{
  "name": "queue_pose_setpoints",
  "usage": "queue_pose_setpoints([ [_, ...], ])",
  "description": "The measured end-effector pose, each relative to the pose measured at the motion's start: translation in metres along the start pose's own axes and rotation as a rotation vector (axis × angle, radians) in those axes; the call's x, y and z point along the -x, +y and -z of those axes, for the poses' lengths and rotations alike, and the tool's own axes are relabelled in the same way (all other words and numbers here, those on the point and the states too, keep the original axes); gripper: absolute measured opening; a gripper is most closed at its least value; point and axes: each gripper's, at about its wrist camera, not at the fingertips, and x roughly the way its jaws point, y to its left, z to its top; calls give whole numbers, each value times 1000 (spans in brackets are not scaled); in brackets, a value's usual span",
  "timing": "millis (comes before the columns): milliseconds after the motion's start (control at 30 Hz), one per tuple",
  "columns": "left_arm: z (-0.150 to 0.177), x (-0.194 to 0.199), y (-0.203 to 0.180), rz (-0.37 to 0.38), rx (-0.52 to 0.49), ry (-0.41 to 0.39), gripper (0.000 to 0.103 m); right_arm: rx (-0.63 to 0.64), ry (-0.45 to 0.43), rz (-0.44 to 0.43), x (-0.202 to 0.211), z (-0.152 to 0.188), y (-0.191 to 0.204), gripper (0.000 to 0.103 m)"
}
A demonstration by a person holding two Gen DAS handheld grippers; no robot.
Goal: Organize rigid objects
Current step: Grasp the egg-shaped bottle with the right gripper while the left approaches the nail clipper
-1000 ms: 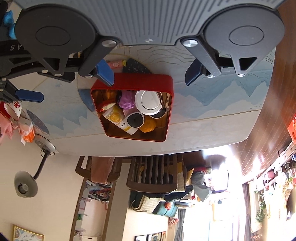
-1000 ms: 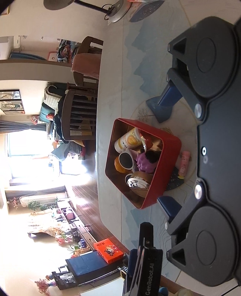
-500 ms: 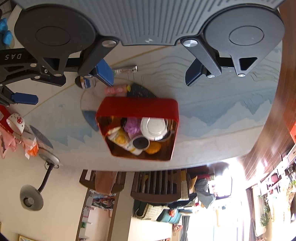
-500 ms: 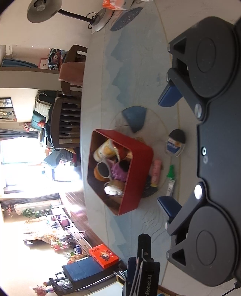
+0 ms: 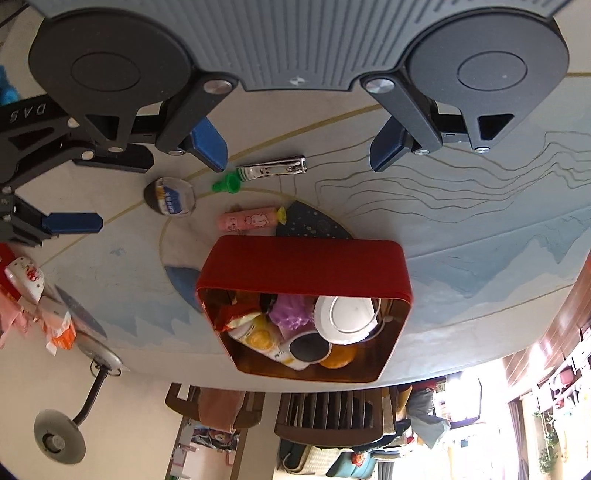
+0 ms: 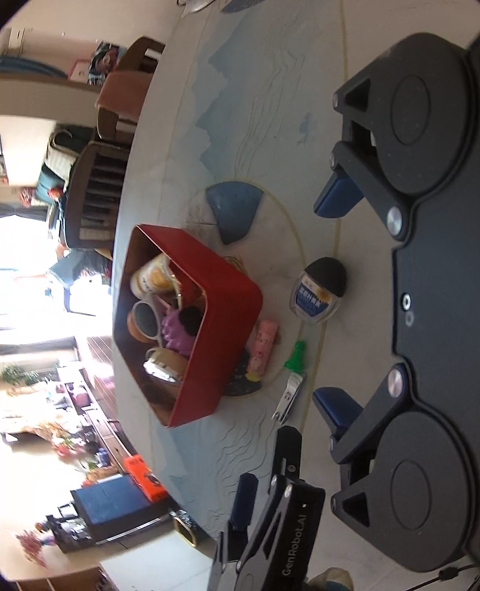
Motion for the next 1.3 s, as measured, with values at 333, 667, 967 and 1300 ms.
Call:
queue_pose_setpoints([
  [333, -3, -31, -4, -4, -35, 29, 84, 126, 51, -78, -29, -3, -8, 83],
  [667, -11, -44, -4, 26, -46, 23, 83, 177, 74, -151, -44, -8, -12, 74],
  [967, -10, -45, -12, 42, -87, 15, 67, 194, 62, -157, -44, -9, -9, 60],
  [1300, 3, -33, -26, 86, -135, 33, 49, 171, 47, -110, -37, -1, -7, 41],
])
